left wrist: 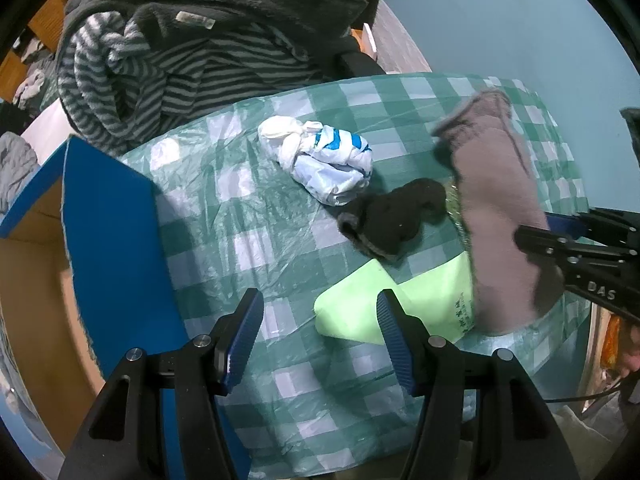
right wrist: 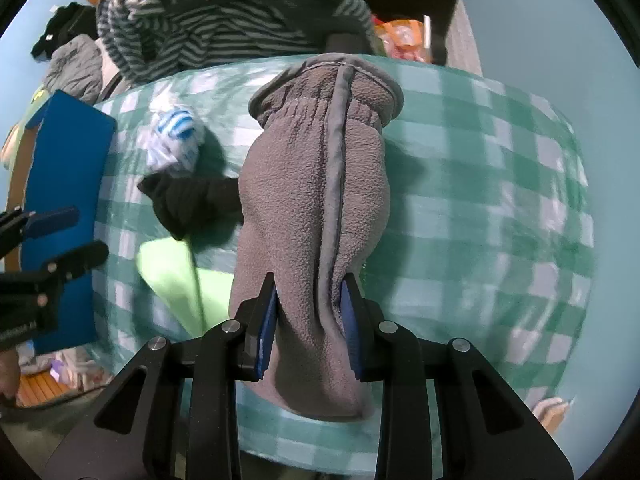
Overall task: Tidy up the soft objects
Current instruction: 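Grasp the long brown sock at its cuff with the right gripper, then grasp the black sock with the left gripper while the right holds the brown sock, then lift the black sock with the left gripper while the right holds the brown sock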
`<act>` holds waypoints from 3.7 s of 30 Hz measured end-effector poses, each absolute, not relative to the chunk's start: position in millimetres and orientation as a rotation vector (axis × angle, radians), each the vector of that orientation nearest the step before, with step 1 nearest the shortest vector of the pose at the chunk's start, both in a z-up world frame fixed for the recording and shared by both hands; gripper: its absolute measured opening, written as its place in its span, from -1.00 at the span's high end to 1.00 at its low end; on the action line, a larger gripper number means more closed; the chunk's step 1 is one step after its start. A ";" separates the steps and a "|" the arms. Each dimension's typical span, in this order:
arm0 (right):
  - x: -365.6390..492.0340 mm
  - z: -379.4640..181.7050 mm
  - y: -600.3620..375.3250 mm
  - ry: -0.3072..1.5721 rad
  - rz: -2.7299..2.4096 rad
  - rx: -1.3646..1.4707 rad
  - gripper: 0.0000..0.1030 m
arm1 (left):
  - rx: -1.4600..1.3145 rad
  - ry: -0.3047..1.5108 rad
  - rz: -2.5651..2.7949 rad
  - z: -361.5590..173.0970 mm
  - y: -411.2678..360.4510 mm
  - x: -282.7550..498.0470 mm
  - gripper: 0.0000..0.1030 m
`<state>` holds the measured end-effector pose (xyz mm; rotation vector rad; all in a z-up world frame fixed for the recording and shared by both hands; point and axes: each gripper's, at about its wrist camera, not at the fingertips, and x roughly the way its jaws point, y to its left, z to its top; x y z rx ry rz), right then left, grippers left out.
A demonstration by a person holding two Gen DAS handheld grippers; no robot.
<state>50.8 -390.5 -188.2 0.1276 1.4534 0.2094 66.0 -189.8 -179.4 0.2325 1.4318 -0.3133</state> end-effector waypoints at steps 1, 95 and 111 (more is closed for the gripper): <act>48.1 -188.1 -397.1 1.456 0.201 0.130 0.45 | 0.237 1.432 -0.316 -179.7 -191.9 66.6 -0.17; 50.1 -199.3 -455.3 1.401 -0.036 0.316 -0.11 | 0.174 1.355 -0.325 -160.1 -216.5 45.6 0.16; 38.2 -192.8 -459.2 1.351 -0.003 0.283 0.77 | 0.168 1.357 -0.322 -158.2 -215.2 42.2 0.16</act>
